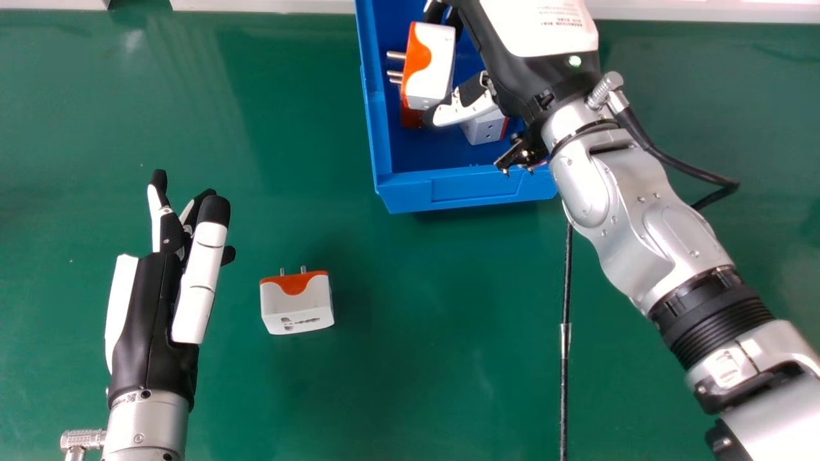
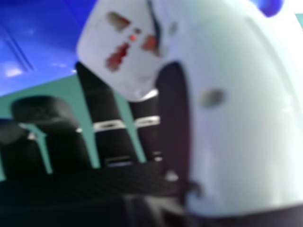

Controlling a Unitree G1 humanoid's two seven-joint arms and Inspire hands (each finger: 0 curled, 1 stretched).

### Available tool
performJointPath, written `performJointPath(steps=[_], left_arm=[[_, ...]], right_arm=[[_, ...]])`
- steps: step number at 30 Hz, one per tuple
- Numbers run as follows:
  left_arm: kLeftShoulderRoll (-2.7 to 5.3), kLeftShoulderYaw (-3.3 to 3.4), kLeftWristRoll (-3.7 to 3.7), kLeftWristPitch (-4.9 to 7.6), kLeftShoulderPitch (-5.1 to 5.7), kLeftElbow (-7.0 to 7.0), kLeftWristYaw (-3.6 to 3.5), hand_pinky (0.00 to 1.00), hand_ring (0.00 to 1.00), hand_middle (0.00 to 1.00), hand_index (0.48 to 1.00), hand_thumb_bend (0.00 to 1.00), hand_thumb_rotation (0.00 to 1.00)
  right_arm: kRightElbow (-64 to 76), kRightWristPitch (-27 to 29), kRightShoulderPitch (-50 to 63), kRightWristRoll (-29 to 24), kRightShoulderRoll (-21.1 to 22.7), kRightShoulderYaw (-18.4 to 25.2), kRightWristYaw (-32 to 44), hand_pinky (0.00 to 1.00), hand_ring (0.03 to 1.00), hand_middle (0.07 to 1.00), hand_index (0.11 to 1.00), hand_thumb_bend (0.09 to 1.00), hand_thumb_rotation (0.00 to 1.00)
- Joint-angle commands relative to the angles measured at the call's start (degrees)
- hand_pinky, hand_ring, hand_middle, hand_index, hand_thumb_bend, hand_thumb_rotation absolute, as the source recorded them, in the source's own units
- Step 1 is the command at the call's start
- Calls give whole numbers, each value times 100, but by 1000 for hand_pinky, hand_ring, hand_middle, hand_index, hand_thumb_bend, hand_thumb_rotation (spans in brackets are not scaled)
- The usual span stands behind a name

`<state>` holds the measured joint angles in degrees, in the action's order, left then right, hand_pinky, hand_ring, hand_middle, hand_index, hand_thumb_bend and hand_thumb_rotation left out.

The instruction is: Pick all objects and put in blue box

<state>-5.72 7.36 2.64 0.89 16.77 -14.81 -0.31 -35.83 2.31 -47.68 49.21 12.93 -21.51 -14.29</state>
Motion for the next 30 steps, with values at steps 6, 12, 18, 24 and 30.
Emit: performJointPath(steps=[6, 12, 18, 24, 30], left_arm=[[-53, 77, -39, 79, 39, -199, -42, 826, 908, 940, 960, 757, 1000], [-72, 99, -48, 64, 29, -212, -57, 826, 908, 941, 961, 737, 1000], [-64, 112, -59, 60, 30, -218, -81, 826, 909, 944, 962, 738, 1000], [-37, 83, -28, 44, 78, -289, -71, 824, 909, 944, 962, 740, 1000], [-15, 47, 14, 26, 150, -390, -46, 825, 909, 945, 962, 755, 1000]], right_arm=[[512, -212, -179, -104, 33, 113, -182, 51, 99, 177, 251, 340, 151], [177, -222, -430, -144, -9, 78, -283, 49, 97, 176, 229, 343, 147], [-689, -189, -923, -197, -171, -5, -597, 61, 115, 204, 291, 339, 152], [-1226, -332, -1164, -71, -317, -218, -868, 162, 239, 310, 432, 438, 89], [-1279, -762, -1238, 370, -200, -763, -537, 816, 858, 870, 874, 457, 452]])
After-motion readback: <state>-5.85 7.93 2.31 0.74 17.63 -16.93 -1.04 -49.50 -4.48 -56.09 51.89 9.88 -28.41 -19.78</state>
